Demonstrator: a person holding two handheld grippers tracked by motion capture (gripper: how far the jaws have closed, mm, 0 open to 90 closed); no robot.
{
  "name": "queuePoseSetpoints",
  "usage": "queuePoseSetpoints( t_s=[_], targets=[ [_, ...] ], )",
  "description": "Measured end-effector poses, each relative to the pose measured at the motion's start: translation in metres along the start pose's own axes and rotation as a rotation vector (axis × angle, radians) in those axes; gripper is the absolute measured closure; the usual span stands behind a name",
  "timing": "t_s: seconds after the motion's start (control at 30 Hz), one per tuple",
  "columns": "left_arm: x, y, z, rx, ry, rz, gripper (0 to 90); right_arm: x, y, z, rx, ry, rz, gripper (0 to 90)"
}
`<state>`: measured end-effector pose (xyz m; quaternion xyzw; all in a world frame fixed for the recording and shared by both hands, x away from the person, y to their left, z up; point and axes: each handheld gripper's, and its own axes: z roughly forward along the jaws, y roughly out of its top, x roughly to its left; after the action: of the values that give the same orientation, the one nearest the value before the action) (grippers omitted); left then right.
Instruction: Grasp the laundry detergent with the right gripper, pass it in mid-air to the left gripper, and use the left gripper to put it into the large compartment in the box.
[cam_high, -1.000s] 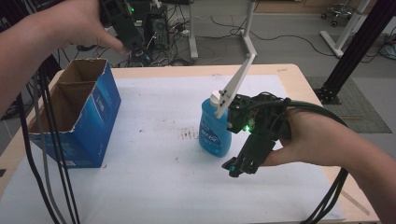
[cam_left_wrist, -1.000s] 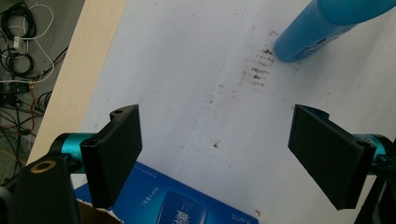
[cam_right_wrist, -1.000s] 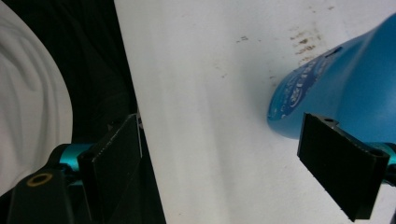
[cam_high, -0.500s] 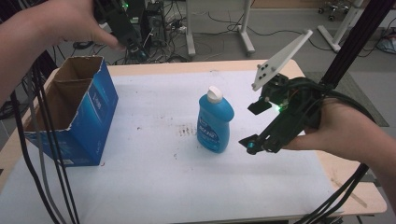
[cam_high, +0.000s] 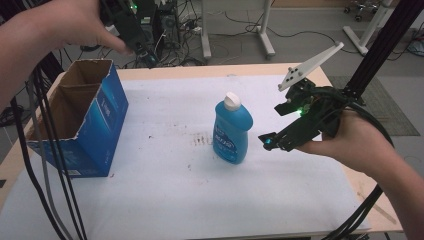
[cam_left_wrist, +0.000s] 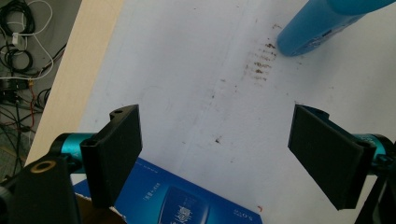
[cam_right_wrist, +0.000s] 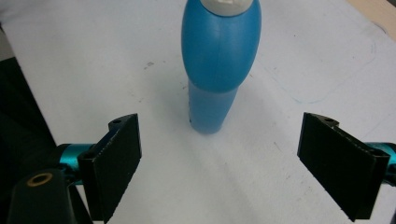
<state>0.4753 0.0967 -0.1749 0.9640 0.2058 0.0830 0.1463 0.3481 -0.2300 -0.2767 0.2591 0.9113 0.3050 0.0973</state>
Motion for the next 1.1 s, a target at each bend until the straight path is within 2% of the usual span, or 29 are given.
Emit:
queuePoseSetpoints(
  t_s=[0.17, 0.43, 1.1],
  targets=[
    [0.0, -0.001, 0.001, 0.009, -0.003, 0.006, 17.7, -0.001, 0.002, 0.018, 0.01, -0.006, 0.022, 13.1],
    [0.001, -0.002, 0.003, 0.002, -0.004, 0.002, 17.7, 0.001, 0.006, 0.041, 0.029, -0.022, 0.014, 13.1],
    [-0.001, -0.004, 0.003, 0.004, -0.002, 0.011, 17.7, 0.003, 0.015, 0.08, -0.001, -0.048, 0.013, 13.2]
  ],
)
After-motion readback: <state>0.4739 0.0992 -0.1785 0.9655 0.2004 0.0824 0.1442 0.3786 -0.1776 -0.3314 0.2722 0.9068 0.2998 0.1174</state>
